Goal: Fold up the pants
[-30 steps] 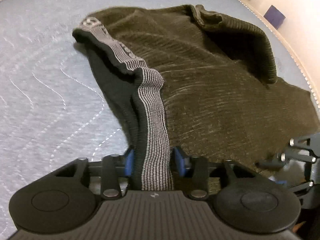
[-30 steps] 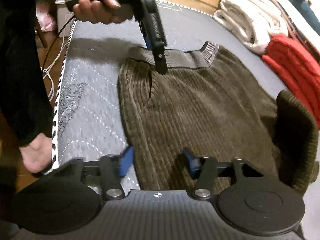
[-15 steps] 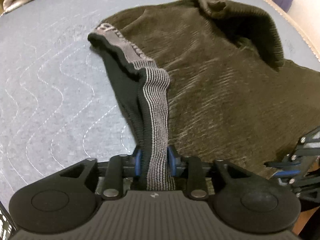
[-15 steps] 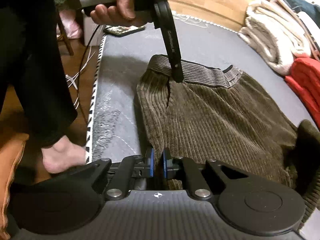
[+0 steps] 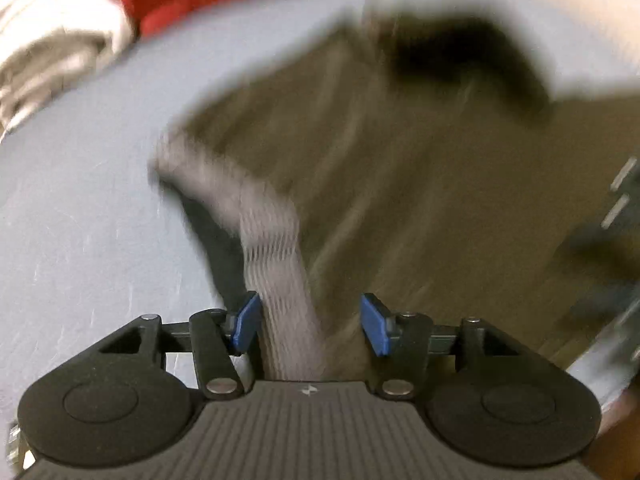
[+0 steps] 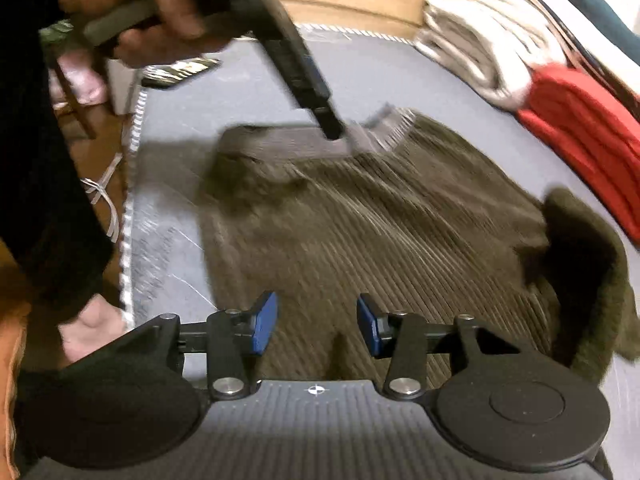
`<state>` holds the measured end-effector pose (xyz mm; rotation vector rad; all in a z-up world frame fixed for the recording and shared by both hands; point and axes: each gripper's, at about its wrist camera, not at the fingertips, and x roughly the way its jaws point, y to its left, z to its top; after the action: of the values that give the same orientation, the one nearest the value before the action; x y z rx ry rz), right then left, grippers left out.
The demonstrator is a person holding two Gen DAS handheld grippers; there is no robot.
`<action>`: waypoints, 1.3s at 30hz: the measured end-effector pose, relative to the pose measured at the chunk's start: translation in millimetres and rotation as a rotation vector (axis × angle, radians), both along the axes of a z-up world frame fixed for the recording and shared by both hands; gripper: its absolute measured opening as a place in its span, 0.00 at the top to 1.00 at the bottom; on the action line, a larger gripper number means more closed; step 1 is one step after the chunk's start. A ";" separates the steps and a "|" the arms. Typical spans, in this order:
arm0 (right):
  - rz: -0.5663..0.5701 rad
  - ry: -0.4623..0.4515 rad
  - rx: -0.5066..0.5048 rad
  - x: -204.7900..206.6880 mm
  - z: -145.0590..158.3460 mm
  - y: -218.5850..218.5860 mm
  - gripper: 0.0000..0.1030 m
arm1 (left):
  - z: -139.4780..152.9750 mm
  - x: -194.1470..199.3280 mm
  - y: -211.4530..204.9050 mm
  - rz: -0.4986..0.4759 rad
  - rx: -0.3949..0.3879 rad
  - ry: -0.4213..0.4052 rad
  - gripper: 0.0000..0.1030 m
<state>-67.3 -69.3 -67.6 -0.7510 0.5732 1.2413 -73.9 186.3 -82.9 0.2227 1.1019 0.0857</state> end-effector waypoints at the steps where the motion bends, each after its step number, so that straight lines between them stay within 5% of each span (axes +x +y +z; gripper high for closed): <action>1: -0.009 -0.008 -0.052 2.0 -7.7 -0.8 0.55 | -6.4 0.0 0.9 -0.008 0.017 -0.003 0.38; 4: -0.020 -0.028 -0.073 3.6 -13.4 -8.9 0.50 | 8.7 8.0 3.0 0.045 -0.002 -0.003 0.39; 11: -0.107 -0.088 0.029 15.5 10.8 -21.8 0.49 | 68.8 19.9 -26.3 0.100 -0.026 -0.169 0.36; 18: -0.326 -0.120 0.189 58.3 53.8 -38.3 0.44 | 149.2 49.7 -47.4 0.252 -0.283 -0.369 0.30; 21: -0.411 -0.139 0.239 78.2 66.3 -46.0 0.44 | 169.9 63.4 -50.6 0.316 -0.327 -0.450 0.30; 24: -0.540 -0.130 0.305 105.3 77.4 -56.2 0.44 | 163.9 68.5 -52.8 0.364 -0.380 -0.504 0.31; 29: -0.790 -0.062 0.396 145.8 79.9 -75.3 0.37 | 125.8 100.9 -51.9 0.378 -0.551 -0.403 0.92; 31: -0.879 -0.014 0.419 164.2 75.9 -83.8 0.37 | 129.0 114.1 -57.3 0.292 -0.526 -0.443 0.95; 34: -0.967 0.070 0.440 188.3 65.9 -92.3 0.37 | 127.2 131.7 -76.4 0.224 -0.367 -0.465 0.95; 39: -1.041 0.206 0.432 221.7 39.0 -84.5 0.33 | 100.7 160.3 -79.3 0.252 -0.469 -0.378 0.93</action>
<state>154.4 -153.9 -28.6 0.0877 0.6970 0.4238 86.3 107.0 17.8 -0.3432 0.7405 0.0870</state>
